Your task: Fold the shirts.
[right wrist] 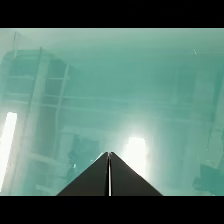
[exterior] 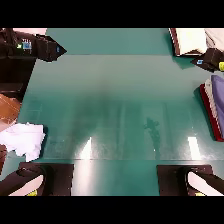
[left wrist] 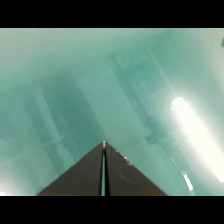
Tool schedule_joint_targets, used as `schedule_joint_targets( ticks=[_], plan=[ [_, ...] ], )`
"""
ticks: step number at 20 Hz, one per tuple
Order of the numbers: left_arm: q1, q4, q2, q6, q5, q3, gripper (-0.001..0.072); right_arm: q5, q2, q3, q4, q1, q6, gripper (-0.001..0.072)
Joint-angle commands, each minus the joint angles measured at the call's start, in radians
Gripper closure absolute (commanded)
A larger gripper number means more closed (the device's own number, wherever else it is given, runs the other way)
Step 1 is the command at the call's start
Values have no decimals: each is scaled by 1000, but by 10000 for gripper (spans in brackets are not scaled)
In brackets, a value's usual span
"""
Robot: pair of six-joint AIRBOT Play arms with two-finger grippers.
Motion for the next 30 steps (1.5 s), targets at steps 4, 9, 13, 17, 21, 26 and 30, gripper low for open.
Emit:
schedule_joint_targets(
  ticks=[4,9,13,17,21,26,30],
  plan=[
    [0,0,0,0,0,0,682,0,0,0,2,2,0,691],
    [0,-1,1,0,105,0,682,0,0,0,2,2,0,692],
    [0,-5,1,-3,392,0,682,0,0,0,1,2,0,692],
    [0,-7,1,-3,523,0,682,0,0,0,1,2,0,692],
    [0,-5,1,0,519,0,682,0,0,0,1,2,0,692],
    [89,274,56,-33,31,2,683,10,0,0,-2,2,0,692],
    [285,501,147,-39,-279,-163,682,8,0,-1,-2,2,0,692]
  ],
)
